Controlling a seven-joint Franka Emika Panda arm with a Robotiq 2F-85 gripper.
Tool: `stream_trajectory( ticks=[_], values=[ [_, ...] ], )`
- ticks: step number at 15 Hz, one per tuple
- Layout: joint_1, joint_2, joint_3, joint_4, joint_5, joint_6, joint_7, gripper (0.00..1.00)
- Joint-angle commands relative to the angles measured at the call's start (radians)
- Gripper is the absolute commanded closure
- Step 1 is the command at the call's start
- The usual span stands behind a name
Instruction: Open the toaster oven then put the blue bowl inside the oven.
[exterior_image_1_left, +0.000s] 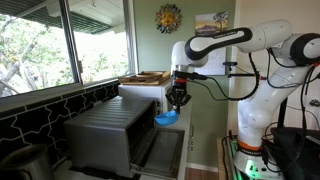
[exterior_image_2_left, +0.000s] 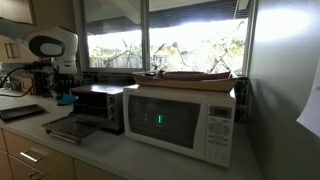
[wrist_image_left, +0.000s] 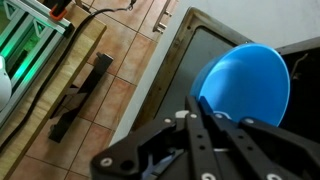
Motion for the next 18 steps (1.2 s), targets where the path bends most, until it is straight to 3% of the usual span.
stream_trajectory(
  ticks=[1,13,18],
  values=[
    [-0.018,0.039,0.035,-0.026,0.023,0.128,0.089,0.98],
    [0.012,0.147,0.065,-0.082,-0.005,0.473,0.364,0.97],
    [0.037,0.18,0.065,-0.106,0.005,0.612,0.412,0.96]
  ],
)
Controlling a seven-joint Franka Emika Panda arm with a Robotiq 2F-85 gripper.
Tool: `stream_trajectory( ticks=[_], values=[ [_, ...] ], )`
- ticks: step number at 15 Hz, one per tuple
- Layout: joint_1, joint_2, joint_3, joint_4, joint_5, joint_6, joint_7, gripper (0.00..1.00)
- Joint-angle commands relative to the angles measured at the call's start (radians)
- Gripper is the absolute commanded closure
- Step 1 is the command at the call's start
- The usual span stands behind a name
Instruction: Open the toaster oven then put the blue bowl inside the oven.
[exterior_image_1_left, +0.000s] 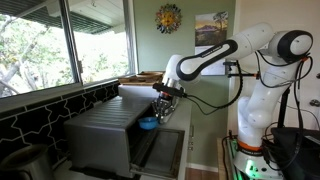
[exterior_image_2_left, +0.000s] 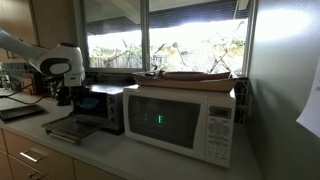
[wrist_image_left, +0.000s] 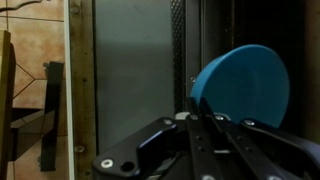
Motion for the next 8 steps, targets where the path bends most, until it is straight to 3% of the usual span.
stream_trajectory(
  ticks=[1,8],
  values=[
    [0.033,0.016,-0.007,-0.037,0.013,0.133,0.043,0.96],
    [0.074,0.046,-0.022,-0.053,0.02,0.267,0.038,0.96]
  ],
)
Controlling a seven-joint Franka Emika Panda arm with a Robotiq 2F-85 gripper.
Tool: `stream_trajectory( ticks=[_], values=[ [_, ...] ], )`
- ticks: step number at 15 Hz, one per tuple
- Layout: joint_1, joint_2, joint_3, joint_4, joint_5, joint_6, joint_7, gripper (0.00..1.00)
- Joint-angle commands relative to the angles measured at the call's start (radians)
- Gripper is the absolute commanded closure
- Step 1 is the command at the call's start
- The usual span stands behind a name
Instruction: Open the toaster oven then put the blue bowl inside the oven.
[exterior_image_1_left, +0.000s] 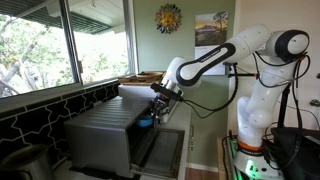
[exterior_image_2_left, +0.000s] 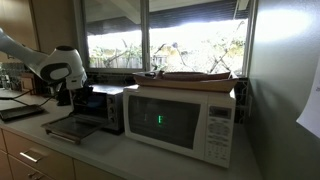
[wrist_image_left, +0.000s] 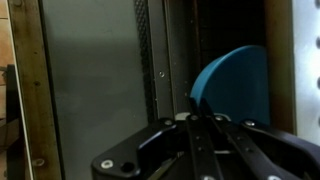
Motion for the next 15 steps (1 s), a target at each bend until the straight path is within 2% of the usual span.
stream_trajectory(
  ticks=[1,14,15],
  values=[
    [0.038,0.018,-0.01,-0.016,0.005,0.06,0.018,0.96],
    [0.064,0.094,-0.014,-0.001,0.01,0.163,0.033,0.95],
    [0.062,0.093,-0.014,-0.001,0.008,0.165,0.039,0.87]
  ],
)
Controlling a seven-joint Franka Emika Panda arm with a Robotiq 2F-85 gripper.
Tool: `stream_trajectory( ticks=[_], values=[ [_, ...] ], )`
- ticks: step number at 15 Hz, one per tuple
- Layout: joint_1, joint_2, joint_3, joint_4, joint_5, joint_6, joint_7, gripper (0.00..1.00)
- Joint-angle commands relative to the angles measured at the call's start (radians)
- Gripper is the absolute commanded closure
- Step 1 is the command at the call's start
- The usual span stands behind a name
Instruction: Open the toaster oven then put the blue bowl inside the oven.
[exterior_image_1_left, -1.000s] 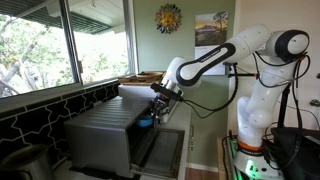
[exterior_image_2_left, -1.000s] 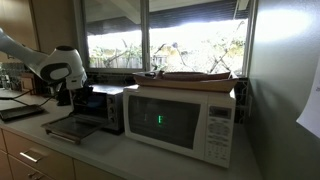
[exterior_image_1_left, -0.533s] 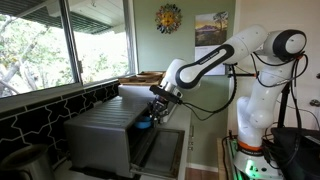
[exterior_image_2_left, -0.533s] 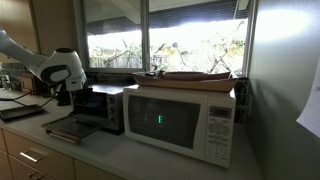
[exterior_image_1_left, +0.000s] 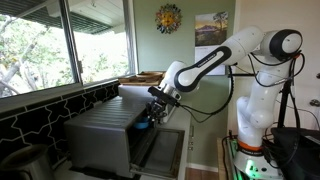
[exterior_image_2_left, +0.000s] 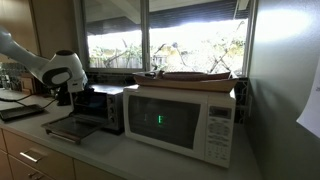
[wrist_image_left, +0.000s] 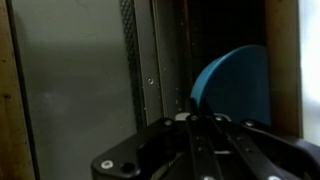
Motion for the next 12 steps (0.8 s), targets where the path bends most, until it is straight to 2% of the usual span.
stream_trajectory(
  ticks=[1,3,7,11,12],
  values=[
    [0.022,0.02,-0.014,-0.001,0.011,0.041,0.031,0.7],
    [0.03,0.007,-0.021,-0.007,0.024,0.05,0.035,0.6],
    [0.055,-0.009,-0.039,-0.025,0.07,0.055,0.032,0.31],
    [0.089,-0.035,-0.056,-0.052,0.157,0.076,0.004,0.04],
    [0.098,-0.043,-0.061,-0.06,0.186,0.089,-0.009,0.0]
  ],
)
